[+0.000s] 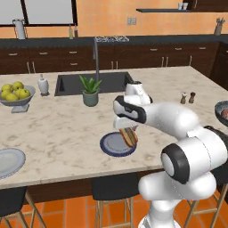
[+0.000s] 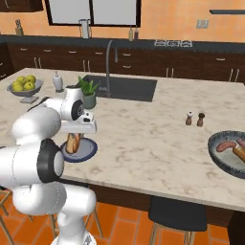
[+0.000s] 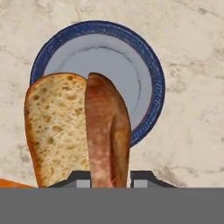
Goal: Place one bun and one sausage from the bowl on each plate.
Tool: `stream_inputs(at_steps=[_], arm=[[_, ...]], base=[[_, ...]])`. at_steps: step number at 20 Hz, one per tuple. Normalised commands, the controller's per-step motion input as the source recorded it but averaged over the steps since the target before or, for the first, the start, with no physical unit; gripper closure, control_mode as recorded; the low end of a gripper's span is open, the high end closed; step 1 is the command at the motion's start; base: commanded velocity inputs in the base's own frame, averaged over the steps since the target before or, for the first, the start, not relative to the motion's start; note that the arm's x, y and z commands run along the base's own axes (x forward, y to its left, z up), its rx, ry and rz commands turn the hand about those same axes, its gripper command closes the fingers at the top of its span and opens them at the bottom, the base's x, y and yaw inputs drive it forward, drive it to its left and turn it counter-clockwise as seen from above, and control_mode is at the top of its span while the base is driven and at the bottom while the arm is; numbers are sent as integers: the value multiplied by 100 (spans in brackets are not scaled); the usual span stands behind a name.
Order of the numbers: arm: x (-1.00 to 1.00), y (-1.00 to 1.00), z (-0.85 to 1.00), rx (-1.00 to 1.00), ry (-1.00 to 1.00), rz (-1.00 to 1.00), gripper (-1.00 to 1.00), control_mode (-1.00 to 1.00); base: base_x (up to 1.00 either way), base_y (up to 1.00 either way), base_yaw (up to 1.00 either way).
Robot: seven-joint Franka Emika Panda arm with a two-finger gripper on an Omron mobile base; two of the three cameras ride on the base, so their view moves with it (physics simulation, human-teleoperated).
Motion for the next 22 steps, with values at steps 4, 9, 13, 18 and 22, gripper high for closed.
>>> stream_inputs(at_steps=[4, 9, 13, 18, 22], arm=[[62, 64, -62, 0, 10, 0, 100, -100], [3, 31, -21, 0, 5, 0, 100, -100], [16, -10, -17, 0, 0, 0, 100, -100], [5, 0, -47, 0, 0, 0, 100, -100], [17, 2, -9, 0, 0, 0, 100, -100]], base=[[0, 0, 0], [0, 0, 0], [0, 0, 0], [0, 0, 0], [0, 0, 0]])
